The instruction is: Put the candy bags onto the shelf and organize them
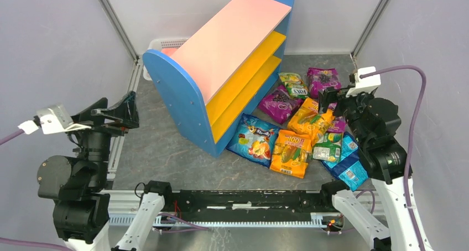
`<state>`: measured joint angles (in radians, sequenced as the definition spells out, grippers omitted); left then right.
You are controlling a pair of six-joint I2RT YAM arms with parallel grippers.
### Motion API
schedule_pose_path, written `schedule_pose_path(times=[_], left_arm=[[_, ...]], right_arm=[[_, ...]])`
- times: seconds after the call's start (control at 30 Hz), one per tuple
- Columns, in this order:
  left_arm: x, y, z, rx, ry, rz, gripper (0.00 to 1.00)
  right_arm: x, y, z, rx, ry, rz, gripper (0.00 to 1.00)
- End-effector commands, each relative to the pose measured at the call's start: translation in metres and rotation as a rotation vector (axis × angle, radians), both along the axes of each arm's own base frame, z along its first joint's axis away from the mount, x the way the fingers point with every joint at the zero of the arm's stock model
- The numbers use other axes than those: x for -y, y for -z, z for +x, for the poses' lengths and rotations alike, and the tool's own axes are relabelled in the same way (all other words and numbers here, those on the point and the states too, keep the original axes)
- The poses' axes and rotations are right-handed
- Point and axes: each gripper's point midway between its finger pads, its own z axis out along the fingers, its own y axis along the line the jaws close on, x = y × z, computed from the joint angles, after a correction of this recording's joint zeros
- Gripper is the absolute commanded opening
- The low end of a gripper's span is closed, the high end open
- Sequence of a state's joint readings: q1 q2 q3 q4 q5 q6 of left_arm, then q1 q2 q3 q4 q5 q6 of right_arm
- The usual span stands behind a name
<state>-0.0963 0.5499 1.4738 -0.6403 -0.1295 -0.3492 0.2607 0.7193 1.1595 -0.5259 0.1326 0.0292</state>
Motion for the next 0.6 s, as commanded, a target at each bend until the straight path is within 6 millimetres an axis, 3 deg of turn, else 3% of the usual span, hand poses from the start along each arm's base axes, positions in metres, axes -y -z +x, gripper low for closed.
schedule_pose_path(times=[0.0,0.2,0.33,0.57], left_arm=[[0.003,0.029,0.001,-0.059,0.019,0.082,1.0],[0.006,0.055,-0.001,-0.087,0.044,0.074,1.0],[0.005,0.084,0.002,-0.136,0.041,0.081,1.0],[-0.014,0.124,-0.002,-0.205,-0.043,0.157,1.0]], right_arm=[[0.003,0.036,0.001,-0.102,-0.006,-0.093,0.98],[-0.041,0.088,0.008,-0.236,-0.267,-0.176,0.98],[-0.069,0.126,0.01,-0.331,-0.39,-0.307,0.98],[-0.11,0.19,0.01,-0.493,-0.577,-0.5,0.98]])
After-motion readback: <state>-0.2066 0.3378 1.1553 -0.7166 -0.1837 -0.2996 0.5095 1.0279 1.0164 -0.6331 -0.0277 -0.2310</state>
